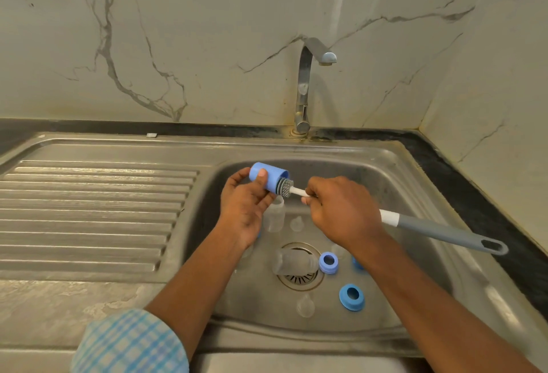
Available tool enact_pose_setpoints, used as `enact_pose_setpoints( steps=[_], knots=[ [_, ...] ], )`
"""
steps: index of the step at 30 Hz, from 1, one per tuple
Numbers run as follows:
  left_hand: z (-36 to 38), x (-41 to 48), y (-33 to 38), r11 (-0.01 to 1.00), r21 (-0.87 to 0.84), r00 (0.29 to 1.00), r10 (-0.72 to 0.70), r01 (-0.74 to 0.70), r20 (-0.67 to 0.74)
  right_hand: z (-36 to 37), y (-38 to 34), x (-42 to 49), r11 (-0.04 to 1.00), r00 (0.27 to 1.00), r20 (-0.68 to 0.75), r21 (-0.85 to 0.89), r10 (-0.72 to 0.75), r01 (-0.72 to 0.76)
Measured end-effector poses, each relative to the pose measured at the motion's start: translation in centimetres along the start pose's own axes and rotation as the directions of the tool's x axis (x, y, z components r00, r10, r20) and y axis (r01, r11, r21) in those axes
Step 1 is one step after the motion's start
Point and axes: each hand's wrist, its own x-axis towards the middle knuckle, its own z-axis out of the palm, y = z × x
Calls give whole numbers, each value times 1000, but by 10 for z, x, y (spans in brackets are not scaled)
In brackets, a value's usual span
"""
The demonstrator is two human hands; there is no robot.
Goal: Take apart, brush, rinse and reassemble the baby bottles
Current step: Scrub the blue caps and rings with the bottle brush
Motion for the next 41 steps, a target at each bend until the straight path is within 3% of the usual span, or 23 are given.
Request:
enact_pose_setpoints(
  steps=[5, 8, 14, 20, 26, 33, 36, 41],
  knots=[
    [-4, 10, 15, 979, -202, 1000, 2, 4, 26, -4, 7, -1, 989, 995, 95, 142, 19, -32],
    [5, -2, 10, 978, -204, 993, -12, 37, 119, -4, 8, -1, 992, 991, 127, 109, 40, -54],
    [12, -16, 0, 976, -193, 961, -47, 102, 271, 3, 7, 2, 993, 994, 56, 78, 89, -94],
    [11, -16, -13, 981, 169, 989, 71, -93, 133, 2, 3, 0, 994, 995, 4, 56, 95, -95],
    [5, -6, -2, 999, 24, 1000, 23, -23, 17, 0, -4, -2, 1000, 998, 59, 11, 5, -5],
    [-3, 7, 12, 989, -130, 996, 75, -69, 40, -12, 9, -4, 989, 990, 142, 147, -1, -20],
    [-1, 5, 14, 978, -201, 992, 84, -63, 98, -11, 9, -4, 983, 984, 180, 182, 4, -37],
    [11, -10, -2, 987, -157, 968, 11, 30, 249, -4, 14, 0, 989, 990, 134, 135, 38, -56]
  ],
)
